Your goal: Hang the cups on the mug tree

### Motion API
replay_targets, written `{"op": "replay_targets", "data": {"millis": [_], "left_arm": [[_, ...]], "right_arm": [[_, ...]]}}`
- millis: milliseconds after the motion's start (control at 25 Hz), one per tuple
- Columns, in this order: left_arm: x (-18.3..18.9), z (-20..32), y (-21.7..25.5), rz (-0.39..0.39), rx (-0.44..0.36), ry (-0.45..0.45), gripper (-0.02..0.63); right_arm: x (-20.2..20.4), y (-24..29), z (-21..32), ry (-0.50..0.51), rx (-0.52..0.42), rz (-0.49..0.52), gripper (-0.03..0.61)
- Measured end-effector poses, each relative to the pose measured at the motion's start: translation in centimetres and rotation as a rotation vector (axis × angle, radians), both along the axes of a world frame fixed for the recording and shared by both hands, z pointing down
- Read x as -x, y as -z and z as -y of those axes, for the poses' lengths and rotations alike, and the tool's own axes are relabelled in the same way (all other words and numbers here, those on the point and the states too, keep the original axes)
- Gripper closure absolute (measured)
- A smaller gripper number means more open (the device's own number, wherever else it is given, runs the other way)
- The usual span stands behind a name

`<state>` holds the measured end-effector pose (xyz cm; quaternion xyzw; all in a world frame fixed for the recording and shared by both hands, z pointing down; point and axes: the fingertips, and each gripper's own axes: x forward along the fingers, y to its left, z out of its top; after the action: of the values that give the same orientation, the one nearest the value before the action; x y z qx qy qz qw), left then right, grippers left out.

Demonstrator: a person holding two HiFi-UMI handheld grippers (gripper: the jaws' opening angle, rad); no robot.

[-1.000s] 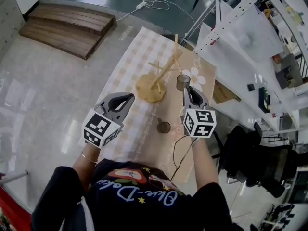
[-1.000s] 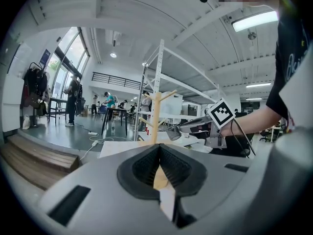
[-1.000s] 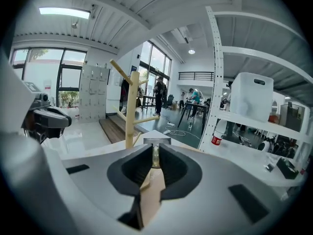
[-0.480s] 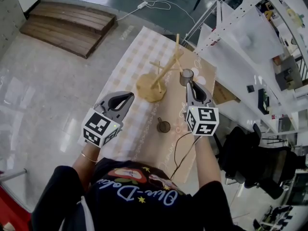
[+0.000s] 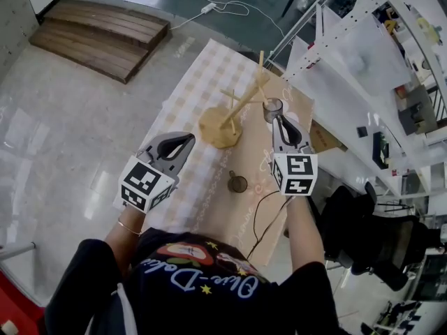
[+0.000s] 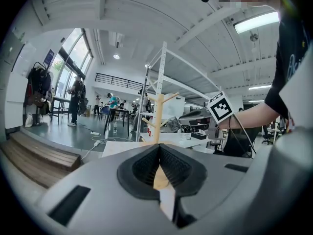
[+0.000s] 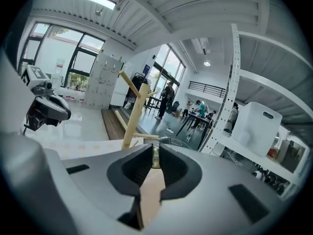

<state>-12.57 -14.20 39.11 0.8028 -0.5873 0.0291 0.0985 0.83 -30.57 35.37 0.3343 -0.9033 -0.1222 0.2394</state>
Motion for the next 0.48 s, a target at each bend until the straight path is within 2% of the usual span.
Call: {"op": "replay_targets", "data": {"millis": [480], "left_arm": [[0.4,-0.2,0.1,-0.006,-0.004,0.009,0.606]], "right_arm": [[1.4,0.0,-0.7,0.063,-0.062,-0.114,0.532]]}}
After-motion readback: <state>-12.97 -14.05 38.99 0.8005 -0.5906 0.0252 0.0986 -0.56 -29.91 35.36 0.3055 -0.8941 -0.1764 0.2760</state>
